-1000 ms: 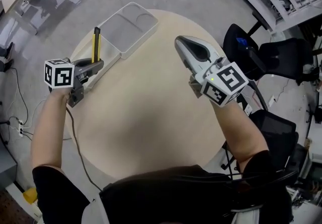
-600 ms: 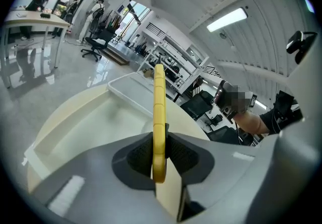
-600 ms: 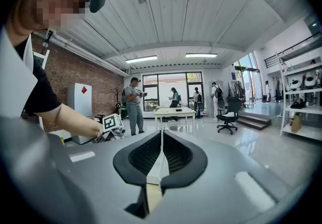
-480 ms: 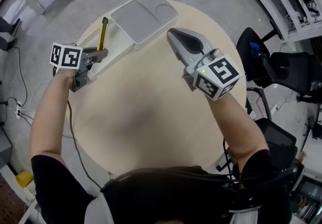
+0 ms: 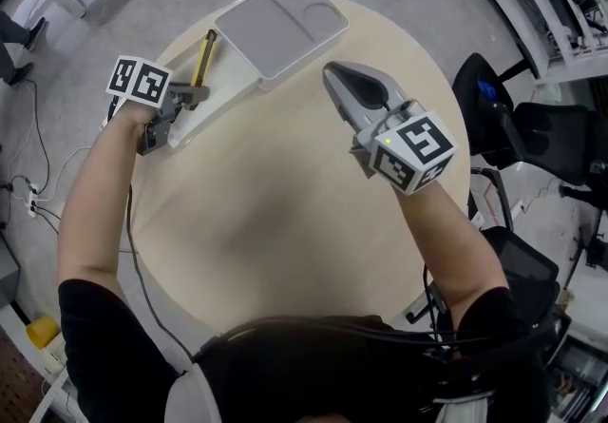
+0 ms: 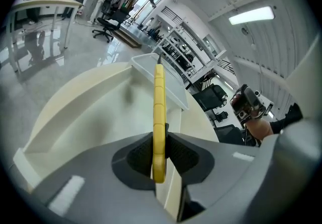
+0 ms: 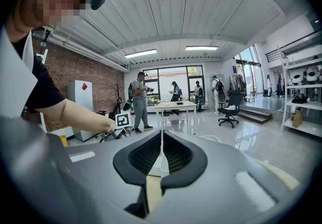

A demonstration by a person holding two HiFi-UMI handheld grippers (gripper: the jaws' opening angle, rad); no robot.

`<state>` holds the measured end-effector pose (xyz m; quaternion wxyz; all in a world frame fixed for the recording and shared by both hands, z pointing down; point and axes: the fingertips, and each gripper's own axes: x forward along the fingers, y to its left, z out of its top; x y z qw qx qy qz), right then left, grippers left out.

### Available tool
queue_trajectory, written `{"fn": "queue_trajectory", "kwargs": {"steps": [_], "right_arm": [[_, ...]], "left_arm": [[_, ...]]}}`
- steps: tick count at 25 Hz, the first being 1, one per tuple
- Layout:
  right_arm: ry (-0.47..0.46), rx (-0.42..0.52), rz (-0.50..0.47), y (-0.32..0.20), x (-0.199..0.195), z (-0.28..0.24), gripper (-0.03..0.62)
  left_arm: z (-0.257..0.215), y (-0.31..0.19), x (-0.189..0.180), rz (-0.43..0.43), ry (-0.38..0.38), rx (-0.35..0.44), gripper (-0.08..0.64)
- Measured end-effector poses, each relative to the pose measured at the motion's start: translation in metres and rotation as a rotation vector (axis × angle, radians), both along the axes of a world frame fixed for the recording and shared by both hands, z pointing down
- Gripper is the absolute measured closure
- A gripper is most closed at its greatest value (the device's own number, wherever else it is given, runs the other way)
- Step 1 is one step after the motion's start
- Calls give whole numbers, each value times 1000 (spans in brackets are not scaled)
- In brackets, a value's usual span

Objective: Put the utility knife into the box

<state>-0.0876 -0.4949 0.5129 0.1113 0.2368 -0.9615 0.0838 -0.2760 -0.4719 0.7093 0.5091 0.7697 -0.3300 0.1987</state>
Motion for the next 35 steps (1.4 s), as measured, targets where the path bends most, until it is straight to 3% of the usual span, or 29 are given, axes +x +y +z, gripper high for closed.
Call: {"fn": "queue_trajectory", "kwargs": {"steps": [3,9,18,23,28,35], "right_arm": [[11,-1,-9,0,-2,2,563],[15,-8,-17,-3,-7,4,563],[11,-8,-14,0,2,1,563],[10,-5,-2,3,11,-3,563],[13,4,7,7,17,-8,563],[11,19,24,11,26,-25,564]], "left_arm": [[12,-2,2,24,-35,-59,492],[38,-8,-6,43,-177,-171,491],[56,-3,-4,63,-308,-187,448],[50,-9,-9,20,-359,-119,370],[17,-23,-20,-66,-362,32,342],[-22,-14,-20,-107,-369,170,465]]}}
